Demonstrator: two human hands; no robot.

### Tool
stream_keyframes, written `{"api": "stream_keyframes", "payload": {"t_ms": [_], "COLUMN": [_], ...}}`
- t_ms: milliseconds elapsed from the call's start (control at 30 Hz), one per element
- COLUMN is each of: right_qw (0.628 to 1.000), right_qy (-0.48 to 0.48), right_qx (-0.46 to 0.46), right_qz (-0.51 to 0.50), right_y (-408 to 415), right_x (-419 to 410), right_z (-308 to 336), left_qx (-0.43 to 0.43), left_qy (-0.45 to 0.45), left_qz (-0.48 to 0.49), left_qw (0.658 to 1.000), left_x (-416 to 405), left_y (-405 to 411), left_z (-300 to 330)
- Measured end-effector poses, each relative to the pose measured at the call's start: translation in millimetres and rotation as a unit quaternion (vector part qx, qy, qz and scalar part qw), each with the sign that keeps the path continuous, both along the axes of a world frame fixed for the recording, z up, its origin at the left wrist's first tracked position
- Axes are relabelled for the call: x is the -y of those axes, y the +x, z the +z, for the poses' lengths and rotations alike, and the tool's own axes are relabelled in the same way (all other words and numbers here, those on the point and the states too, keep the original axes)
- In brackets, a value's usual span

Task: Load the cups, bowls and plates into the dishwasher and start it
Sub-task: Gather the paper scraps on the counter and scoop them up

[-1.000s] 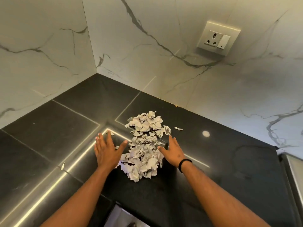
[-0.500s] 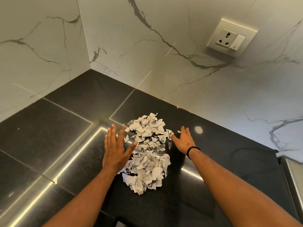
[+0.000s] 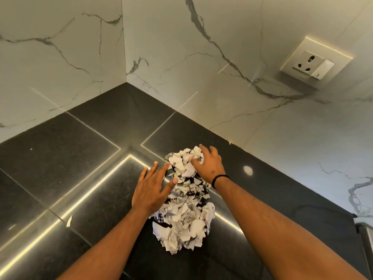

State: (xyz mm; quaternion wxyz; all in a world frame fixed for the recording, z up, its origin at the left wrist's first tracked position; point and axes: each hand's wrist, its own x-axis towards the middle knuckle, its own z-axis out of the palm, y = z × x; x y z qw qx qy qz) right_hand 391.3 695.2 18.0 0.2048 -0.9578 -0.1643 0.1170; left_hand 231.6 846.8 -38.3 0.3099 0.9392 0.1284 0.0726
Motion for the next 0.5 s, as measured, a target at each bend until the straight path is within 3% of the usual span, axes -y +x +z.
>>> {"api": "stream_keyframes", "payload": {"t_ms": [200, 333, 500], "right_qw": [0.993, 0.977, 0.975], "right_qy": [-0.064, -0.17, -0.16], "right_qx": [-0.094, -0.039, -0.038], "right_qz": [0.042, 0.122, 0.148], "right_y": [14, -5, -33], "right_x": [-35, -30, -7], "right_z": [-8, -18, -16], "left_qx": [-0.006, 0.004, 0.037], "left_qy": [0.018, 0.009, -0.021], "left_qz": [-0.011, -0.012, 0.002], "left_qw": [1.0, 1.0, 0.999], "left_x": [-3, -4, -6], "left_y": [3, 3, 3], "left_z": [-3, -4, -9]}}
